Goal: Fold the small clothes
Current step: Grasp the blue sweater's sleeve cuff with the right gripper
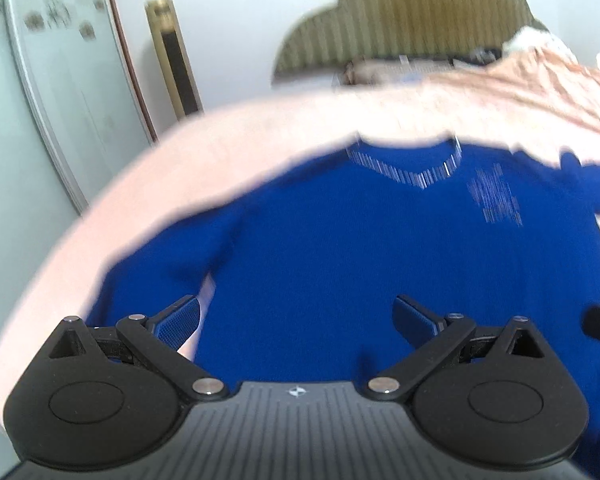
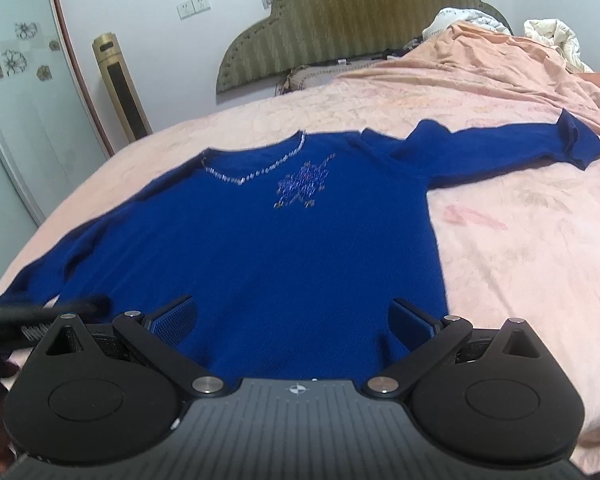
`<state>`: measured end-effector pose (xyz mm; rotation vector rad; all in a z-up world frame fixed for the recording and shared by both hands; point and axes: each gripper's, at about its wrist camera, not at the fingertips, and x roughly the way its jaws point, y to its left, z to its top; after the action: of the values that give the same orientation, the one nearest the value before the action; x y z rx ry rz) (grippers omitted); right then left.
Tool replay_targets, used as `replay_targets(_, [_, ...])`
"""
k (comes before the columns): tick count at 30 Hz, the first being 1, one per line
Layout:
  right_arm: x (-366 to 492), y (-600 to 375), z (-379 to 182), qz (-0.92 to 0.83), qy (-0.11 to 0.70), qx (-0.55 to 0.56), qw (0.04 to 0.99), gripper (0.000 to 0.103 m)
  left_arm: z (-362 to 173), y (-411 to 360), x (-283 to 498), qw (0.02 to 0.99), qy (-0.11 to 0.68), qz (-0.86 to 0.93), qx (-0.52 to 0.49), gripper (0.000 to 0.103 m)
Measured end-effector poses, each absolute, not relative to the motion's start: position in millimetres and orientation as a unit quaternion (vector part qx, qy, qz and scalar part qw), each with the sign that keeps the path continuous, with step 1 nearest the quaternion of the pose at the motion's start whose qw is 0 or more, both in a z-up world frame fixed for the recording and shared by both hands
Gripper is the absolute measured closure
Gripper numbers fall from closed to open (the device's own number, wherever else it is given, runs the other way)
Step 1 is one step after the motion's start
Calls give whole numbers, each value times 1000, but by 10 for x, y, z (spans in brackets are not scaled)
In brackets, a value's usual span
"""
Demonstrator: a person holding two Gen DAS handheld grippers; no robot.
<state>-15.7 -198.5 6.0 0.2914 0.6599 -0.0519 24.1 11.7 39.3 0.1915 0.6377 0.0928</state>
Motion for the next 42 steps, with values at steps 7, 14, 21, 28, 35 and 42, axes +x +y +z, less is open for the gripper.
replay_targets(7, [60,-2553,-3,-72,307,110,943,0,504,-65,560,948,291,44,119,0])
replay_targets(14, [319,-3676,-2,-197,274,118,934,0,94,-364,844,930,349,-5,119,0])
replay_targets(21, [729,-4427,-118,-292,267,62,916,10,-56,-537,976,922,362,-15,139,0])
replay_targets(28, [1115,-4839,-332,-321,306,61,894,66,-99,-513,1128,917,370,-18,149,0])
replay_targets(35, [1097,-4972,-213,-292,294,97,905,97,-94,-436,1803,919,349,-1,183,0])
replay_targets(42, [1008,-5075,-43,-258,282,153,911,97,-277,-260,2899,909,341,98,219,0])
